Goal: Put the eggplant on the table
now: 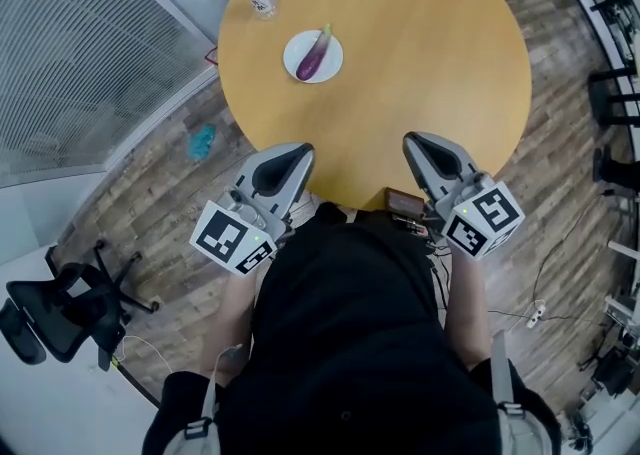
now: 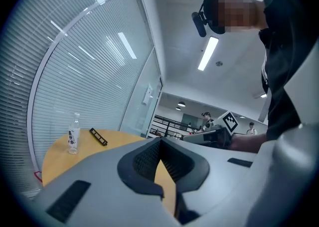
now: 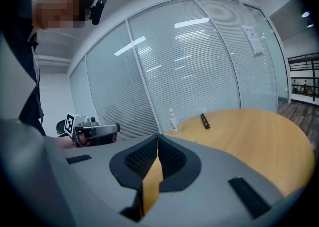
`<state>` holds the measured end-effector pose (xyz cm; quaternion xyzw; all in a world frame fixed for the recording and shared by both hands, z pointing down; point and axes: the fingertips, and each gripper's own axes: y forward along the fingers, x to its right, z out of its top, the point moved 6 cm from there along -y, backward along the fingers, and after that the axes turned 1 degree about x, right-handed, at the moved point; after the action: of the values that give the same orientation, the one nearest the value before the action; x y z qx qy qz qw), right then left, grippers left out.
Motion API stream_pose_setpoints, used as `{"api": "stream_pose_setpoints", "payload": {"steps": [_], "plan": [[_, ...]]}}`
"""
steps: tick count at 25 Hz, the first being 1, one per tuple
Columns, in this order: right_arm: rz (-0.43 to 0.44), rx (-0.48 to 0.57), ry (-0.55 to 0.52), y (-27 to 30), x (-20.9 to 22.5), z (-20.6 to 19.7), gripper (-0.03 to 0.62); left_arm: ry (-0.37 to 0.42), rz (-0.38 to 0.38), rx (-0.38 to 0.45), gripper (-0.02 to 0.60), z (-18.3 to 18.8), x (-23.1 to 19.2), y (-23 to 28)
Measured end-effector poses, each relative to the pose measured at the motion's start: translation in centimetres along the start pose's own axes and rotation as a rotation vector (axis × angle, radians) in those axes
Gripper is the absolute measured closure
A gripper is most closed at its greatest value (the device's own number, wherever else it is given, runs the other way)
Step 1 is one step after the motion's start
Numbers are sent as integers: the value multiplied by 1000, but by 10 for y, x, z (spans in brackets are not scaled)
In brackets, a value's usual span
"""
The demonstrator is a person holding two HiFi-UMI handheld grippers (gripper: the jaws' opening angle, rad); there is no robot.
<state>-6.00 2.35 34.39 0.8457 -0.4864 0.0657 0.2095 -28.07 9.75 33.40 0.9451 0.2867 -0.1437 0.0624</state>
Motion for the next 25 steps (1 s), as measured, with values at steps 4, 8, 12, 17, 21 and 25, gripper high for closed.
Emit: {"api": "stream_pose_setpoints", "payload": {"steps": [4,8,12,17,21,25], "plan": [[-14,-10,-3,-6,3,-5,577,-5,-7,-3,571,-4,5,1],[-58,-11,-3,-8,7,-5,577,-2,-11,-5,571,-4,6,-1],[-60,-10,-20,-9,6,-5,577,4,-22,-15,571,-6,7,-2],[-61,-6,-29,-11,5,-4,577,-6,-16,-20,571,-9,8,-3],[-66,-4,-32,-17,5,-6,577,-1,-25,-28,571,-13,15,-4],[-71,-7,-35,-19,8,-7,577,-6,-34,-20,571,-14,17,-3]]}}
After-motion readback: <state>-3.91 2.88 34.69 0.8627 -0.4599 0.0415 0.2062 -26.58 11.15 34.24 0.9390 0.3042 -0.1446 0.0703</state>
